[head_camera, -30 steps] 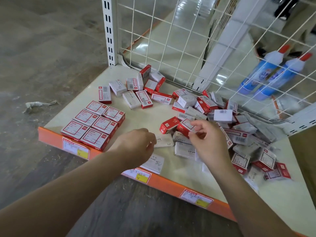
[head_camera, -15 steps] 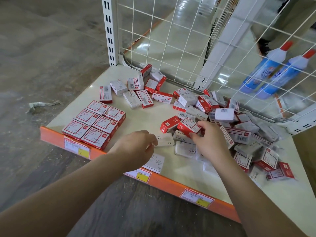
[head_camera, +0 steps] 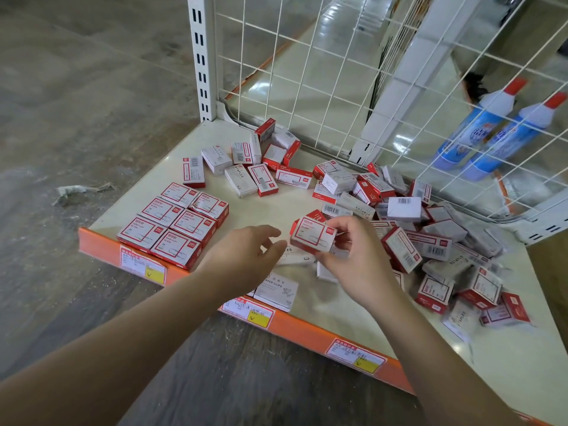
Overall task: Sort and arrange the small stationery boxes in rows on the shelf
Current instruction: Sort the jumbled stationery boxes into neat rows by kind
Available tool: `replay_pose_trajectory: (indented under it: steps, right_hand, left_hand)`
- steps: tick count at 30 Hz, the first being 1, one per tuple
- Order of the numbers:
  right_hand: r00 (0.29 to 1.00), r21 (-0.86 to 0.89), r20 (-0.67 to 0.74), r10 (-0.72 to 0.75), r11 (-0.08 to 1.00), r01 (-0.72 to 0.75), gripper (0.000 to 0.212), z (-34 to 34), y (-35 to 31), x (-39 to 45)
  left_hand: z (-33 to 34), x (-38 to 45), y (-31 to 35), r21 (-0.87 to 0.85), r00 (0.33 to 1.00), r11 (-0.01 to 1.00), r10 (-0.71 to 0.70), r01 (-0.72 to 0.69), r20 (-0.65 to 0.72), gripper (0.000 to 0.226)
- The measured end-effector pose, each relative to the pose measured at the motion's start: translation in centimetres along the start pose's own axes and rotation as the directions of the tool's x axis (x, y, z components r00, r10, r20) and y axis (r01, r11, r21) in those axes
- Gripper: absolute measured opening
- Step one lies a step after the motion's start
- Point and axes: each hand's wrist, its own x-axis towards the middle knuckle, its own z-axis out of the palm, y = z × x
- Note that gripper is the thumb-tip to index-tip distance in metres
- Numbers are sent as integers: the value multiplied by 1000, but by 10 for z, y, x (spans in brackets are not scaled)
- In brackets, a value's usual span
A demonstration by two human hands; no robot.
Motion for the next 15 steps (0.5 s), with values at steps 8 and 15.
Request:
replay_pose_trajectory:
  steps: [8,15]
  right_hand:
    - [993,44,70,-99,994,96,42,5,-17,-12]
    - [993,129,95,-67,990,54,44,10,-16,-12]
  left_hand:
    - [0,-1,2,-250,1000,968,-24,18,-21,37]
    - [0,-3,-6,-264,998,964,-37,25,-43,35]
